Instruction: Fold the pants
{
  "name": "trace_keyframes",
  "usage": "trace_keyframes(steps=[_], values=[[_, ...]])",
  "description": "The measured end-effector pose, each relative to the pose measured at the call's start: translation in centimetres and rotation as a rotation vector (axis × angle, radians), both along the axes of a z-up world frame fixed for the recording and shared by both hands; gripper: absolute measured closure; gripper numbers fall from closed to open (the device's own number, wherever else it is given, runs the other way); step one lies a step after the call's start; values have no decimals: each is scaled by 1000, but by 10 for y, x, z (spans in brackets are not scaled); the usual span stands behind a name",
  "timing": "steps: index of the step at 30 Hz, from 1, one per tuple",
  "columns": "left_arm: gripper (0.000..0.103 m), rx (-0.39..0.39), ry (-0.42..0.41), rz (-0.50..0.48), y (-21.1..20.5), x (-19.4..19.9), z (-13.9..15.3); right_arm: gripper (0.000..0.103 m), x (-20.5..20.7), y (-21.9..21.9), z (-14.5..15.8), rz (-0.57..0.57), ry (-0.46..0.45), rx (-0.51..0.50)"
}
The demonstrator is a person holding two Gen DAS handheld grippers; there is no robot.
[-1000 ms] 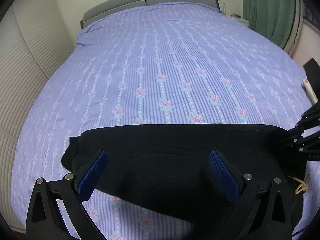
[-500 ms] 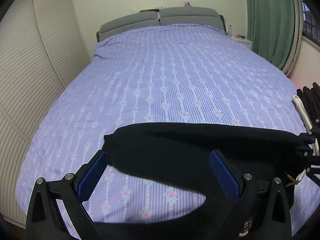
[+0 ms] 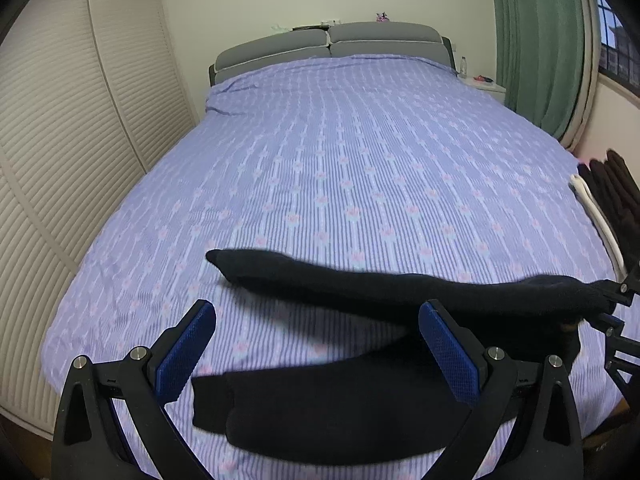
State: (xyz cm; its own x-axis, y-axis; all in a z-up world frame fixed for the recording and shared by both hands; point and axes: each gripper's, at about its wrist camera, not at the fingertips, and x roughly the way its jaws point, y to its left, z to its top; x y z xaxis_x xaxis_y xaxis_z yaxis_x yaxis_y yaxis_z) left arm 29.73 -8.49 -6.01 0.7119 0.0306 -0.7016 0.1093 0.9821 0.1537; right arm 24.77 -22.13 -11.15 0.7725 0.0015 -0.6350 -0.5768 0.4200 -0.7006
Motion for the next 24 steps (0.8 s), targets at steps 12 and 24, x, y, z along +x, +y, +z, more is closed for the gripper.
trace_keyframes(steps=[12,24], values=[[0,21,25,-35,-26,-58,-55,92,-53,3,-67,120,11,-200],[0,39,60,-53,-46,-64,-99,92,-39,3,-128,103,81,-234]])
